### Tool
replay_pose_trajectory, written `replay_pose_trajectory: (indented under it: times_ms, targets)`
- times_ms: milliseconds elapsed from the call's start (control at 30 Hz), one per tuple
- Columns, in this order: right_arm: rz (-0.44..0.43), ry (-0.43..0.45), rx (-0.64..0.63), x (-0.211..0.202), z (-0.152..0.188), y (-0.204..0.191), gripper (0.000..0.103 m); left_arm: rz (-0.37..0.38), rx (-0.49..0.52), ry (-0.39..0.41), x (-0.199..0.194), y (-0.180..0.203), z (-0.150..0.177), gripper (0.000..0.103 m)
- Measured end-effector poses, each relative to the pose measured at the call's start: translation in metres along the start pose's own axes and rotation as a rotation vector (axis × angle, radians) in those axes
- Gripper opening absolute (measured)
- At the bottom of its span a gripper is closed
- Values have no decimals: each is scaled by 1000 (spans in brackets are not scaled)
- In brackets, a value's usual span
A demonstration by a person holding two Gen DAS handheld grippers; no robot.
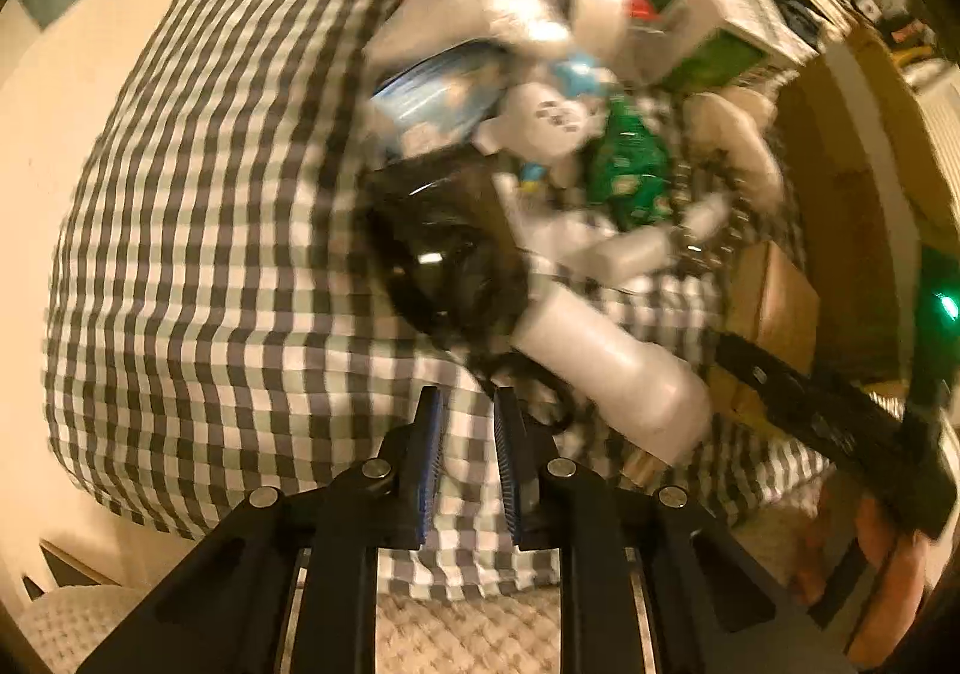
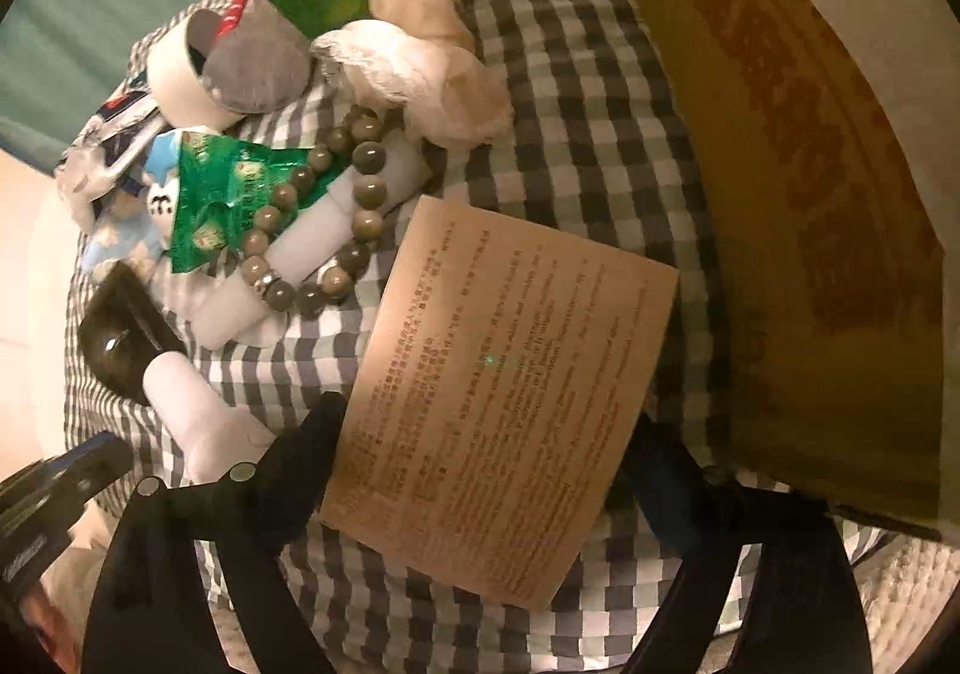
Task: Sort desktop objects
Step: 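Lift the black object with the left tool while the right tool lifts the card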
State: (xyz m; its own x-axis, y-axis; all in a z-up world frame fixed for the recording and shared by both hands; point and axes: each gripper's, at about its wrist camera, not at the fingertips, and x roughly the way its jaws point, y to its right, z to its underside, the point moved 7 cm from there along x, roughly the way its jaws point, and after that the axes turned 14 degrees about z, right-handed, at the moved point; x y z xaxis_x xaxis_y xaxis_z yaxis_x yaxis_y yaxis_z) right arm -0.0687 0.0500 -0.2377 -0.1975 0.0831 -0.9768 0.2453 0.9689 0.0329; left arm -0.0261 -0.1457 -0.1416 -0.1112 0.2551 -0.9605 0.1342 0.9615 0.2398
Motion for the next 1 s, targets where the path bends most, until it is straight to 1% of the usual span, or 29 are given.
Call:
replay_pose_trajectory:
  times_ms: [33, 100, 133, 167, 200, 267, 333, 367, 400, 500, 567, 600, 633, 667, 700, 733, 800, 833, 867, 900, 933, 967, 1000]
  targets:
    - [-12, 5, -16, -2, 1, -7, 84, 69, -11, 2, -1, -3, -2, 24]
    - [-41, 36, -70, -11, 4, -27, 83, 81, -9, 12, 1, -5, -8, 40]
    - [-43, 56, -88, -17, 5, -34, 83, 89, -4, 25, -1, -6, -11, 57]
    - [-45, 85, -106, -24, 5, -42, 83, 98, 5, 50, -7, -8, -15, 68]
    - [-52, 115, -124, -32, 4, -49, 83, 92, 15, 65, -11, -9, -17, 71]
    - [-61, 182, -148, -50, 2, -62, 83, 81, 41, 81, -19, -14, -22, 73]
    - [-69, 261, -154, -69, -3, -72, 83, 108, 34, 84, -23, -19, -25, 73]
    - [-69, 286, -154, -69, 1, -46, 83, 120, 16, 82, -24, -24, -27, 73]
    - [-73, 315, -151, -75, -6, -6, 83, 126, 0, 81, -25, -29, -28, 73]
    - [-90, 401, -136, -101, -12, -1, 83, 165, -52, 90, -26, -40, -33, 73]
    - [-103, 455, -132, -111, -16, 26, 83, 171, -76, 93, -27, -47, -34, 73]
    - [-107, 480, -129, -120, -19, 27, 83, 172, -88, 85, -28, -52, -33, 73]
    - [-112, 513, -126, -129, -21, 26, 83, 180, -99, 77, -20, -49, -34, 73]
    - [-113, 535, -125, -131, -21, 24, 83, 187, -109, 71, -11, -45, -33, 72]
    - [-113, 558, -127, -135, -18, 24, 83, 187, -113, 70, -13, -48, -32, 68]
    - [-113, 572, -128, -148, -12, 34, 83, 186, -108, 68, -15, -52, -30, 67]
    - [-112, 607, -131, -159, -14, 36, 83, 184, -100, 80, -19, -55, -28, 65]
    - [-110, 620, -134, -162, -14, 35, 83, 184, -94, 84, -22, -56, -27, 52]
    - [-109, 631, -134, -165, -14, 35, 83, 203, -86, 88, -22, -52, -27, 39]
    - [-111, 637, -132, -169, -14, 38, 83, 188, -69, 96, -21, -47, -27, 39]
    - [-113, 642, -131, -172, -14, 40, 83, 172, -51, 112, -28, -48, -27, 34]
    - [-114, 648, -131, -178, -13, 45, 83, 163, -32, 119, -35, -50, -26, 26]
    - [-115, 654, -132, -177, -14, 42, 83, 174, -30, 121, -39, -51, -25, 16]
